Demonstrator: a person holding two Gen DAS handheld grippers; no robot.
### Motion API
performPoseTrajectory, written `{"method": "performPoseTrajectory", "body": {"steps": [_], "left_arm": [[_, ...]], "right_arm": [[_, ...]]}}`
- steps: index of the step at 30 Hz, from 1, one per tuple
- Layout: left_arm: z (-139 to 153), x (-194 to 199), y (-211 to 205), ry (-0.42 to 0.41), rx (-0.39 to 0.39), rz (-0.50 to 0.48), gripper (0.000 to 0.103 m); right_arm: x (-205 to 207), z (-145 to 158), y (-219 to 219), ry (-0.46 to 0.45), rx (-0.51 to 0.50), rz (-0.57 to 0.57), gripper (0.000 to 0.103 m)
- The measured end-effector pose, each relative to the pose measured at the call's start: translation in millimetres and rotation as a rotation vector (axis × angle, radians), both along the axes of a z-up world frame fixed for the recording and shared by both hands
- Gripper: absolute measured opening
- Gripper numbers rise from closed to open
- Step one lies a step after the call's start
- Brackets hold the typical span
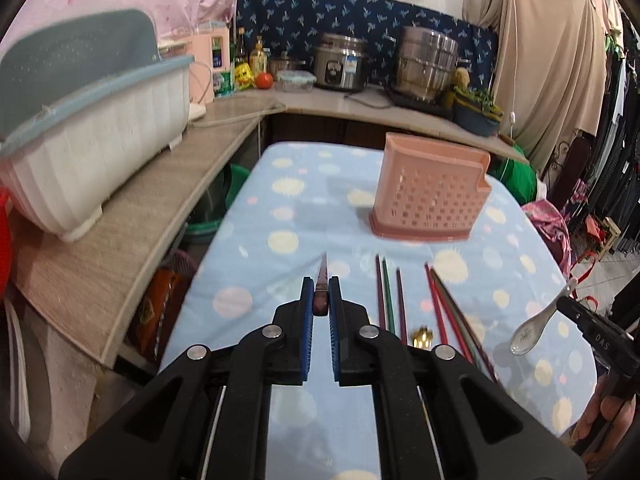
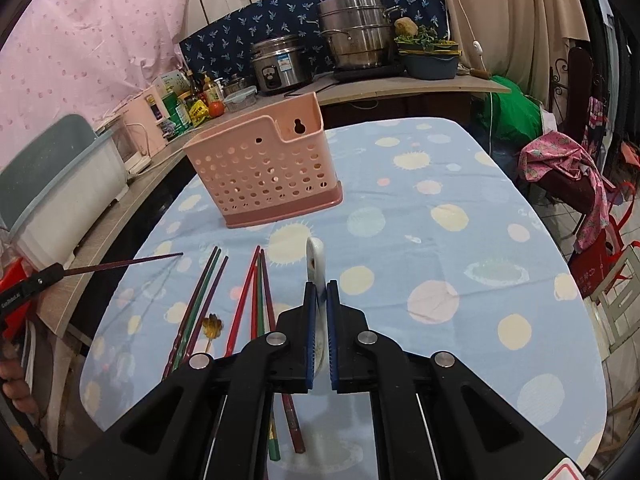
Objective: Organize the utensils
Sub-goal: 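Lift spoon and chopstick into the pink basket and open both tools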
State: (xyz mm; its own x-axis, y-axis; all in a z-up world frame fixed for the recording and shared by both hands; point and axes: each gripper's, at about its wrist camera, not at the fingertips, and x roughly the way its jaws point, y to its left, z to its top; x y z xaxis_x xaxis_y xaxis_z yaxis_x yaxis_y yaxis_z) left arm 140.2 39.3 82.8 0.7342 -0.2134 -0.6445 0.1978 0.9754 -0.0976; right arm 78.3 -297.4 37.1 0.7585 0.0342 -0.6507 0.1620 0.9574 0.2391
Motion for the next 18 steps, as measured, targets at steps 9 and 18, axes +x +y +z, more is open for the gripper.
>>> {"method": "performPoseTrajectory", "body": {"steps": [9, 18], "left_arm": [[70, 43, -10, -0.123, -0.018, -0.026, 0.007], [156, 78, -29, -0.284, -0.085, -0.039, 0.007]], "right_arm": [[42, 44, -18, -0.092, -0.001, 0.012, 0.005], [105, 93, -31, -0.193, -0.038, 0.008, 0.005]]}}
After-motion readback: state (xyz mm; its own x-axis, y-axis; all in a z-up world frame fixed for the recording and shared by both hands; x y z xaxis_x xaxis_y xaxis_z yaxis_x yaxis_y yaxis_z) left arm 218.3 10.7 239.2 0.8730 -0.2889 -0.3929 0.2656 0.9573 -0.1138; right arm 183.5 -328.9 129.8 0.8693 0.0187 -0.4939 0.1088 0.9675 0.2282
